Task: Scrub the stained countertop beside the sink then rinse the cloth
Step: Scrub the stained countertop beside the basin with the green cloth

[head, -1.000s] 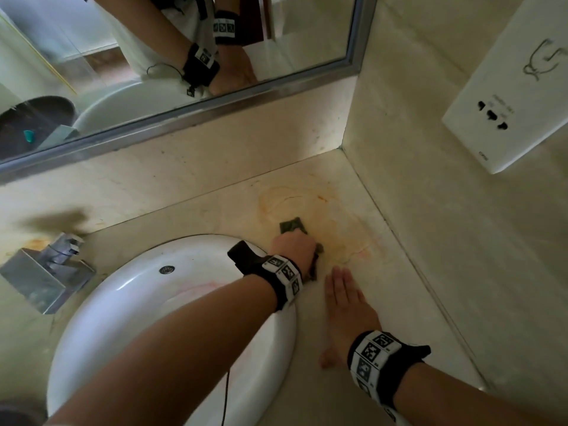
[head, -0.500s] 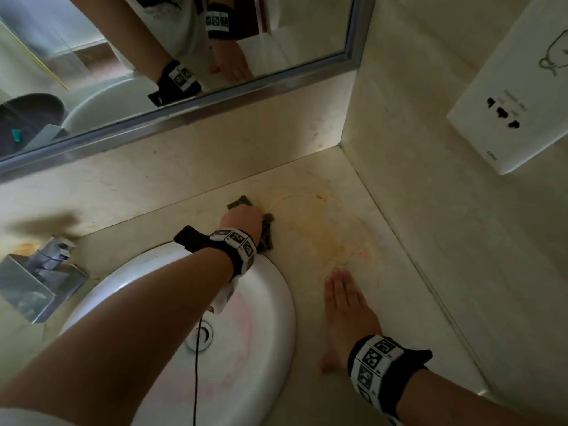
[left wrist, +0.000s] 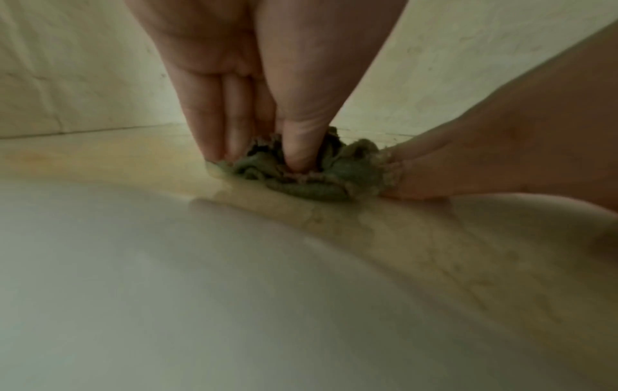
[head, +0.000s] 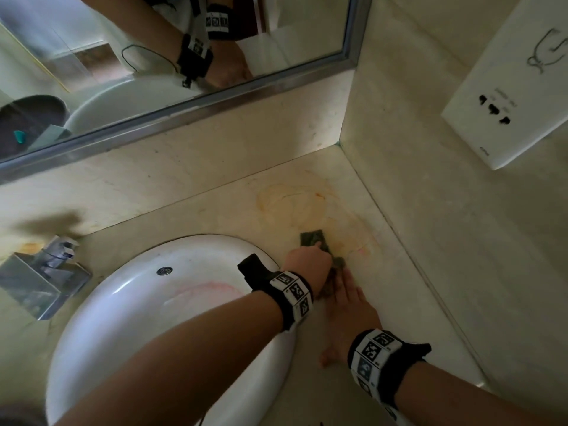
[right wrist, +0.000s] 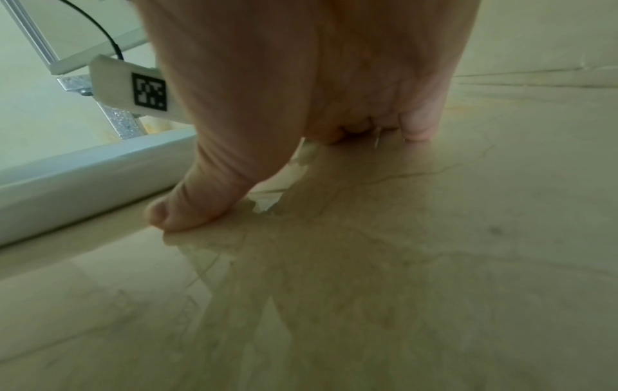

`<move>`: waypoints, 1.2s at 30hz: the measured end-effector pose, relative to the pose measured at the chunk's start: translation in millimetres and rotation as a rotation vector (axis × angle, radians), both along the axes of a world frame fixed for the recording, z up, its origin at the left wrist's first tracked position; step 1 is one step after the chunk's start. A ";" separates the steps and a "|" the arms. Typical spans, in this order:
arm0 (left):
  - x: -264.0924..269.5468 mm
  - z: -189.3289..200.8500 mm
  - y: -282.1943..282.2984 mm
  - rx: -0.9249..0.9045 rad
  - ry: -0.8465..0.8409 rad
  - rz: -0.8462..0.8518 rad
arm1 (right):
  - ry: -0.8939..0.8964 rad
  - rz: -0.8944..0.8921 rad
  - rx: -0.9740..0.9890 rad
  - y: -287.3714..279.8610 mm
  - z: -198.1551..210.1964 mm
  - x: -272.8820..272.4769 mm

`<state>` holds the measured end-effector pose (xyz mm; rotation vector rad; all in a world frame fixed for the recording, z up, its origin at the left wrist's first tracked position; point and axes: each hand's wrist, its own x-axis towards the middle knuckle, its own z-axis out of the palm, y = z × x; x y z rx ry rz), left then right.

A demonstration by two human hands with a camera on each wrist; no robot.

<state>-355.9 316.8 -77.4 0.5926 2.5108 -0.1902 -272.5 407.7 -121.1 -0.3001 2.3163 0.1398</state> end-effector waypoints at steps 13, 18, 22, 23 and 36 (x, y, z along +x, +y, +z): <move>-37.7 4.8 -70.2 -0.090 0.098 0.246 | 0.062 -0.031 -0.040 0.2 -6.0 3.9; -30.3 1.4 -57.6 -0.090 0.072 0.185 | 0.057 -0.030 -0.023 -1.2 -3.7 3.6; -5.7 -1.2 -21.1 -0.064 0.029 0.050 | 0.037 -0.004 0.019 -1.6 -2.7 2.3; 1.5 -1.7 -11.3 -0.060 0.012 0.025 | 0.028 0.008 0.033 -1.9 -2.5 1.2; -25.4 -2.4 -71.5 -0.073 0.094 0.191 | 0.043 -0.022 -0.048 1.0 1.5 3.4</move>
